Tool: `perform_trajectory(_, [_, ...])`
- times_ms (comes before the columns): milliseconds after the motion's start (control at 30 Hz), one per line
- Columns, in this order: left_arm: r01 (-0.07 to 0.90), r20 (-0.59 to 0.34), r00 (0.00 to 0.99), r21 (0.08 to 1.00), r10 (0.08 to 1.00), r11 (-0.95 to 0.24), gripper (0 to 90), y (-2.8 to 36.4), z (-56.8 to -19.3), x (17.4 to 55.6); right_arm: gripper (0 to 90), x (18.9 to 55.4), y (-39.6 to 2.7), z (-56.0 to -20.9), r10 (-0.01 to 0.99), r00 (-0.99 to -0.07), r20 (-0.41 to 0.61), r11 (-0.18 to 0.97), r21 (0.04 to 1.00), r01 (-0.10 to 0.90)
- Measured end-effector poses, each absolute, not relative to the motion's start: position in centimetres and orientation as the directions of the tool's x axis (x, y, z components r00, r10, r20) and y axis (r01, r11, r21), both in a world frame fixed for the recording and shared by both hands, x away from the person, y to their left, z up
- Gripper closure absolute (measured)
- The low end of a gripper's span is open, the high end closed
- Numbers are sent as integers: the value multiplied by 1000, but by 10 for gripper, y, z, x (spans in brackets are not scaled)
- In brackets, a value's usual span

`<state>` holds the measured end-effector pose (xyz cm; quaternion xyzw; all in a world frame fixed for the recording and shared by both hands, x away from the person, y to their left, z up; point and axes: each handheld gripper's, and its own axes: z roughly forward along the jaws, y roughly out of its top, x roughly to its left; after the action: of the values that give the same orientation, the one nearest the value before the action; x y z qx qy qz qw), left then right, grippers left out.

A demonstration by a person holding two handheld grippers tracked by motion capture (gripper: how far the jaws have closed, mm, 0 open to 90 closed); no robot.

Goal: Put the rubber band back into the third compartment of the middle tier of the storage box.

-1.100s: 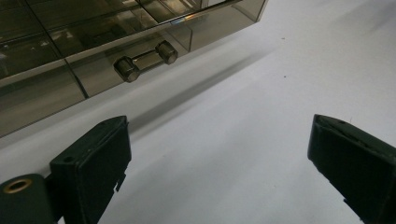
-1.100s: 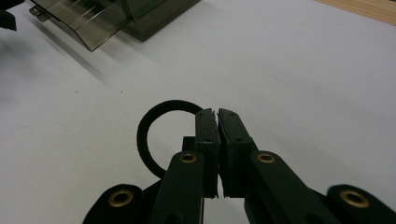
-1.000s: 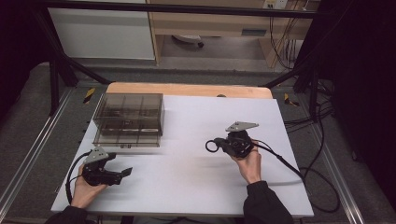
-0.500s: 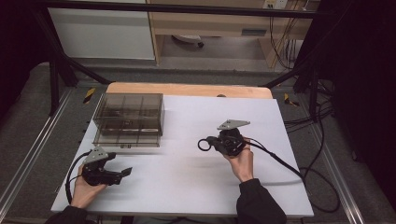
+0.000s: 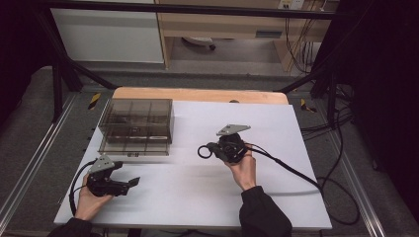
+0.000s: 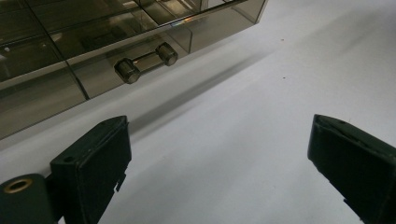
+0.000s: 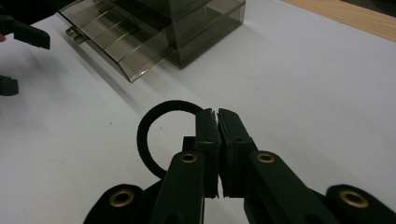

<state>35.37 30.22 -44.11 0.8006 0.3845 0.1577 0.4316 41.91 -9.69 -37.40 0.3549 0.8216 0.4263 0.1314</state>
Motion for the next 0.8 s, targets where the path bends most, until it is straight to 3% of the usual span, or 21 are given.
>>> perform_trajectory(800, [479, -80, 657, 813, 750, -332, 57, 302, -441, 354, 880, 430, -53, -371, 679, -731, 71, 402, 797, 451])
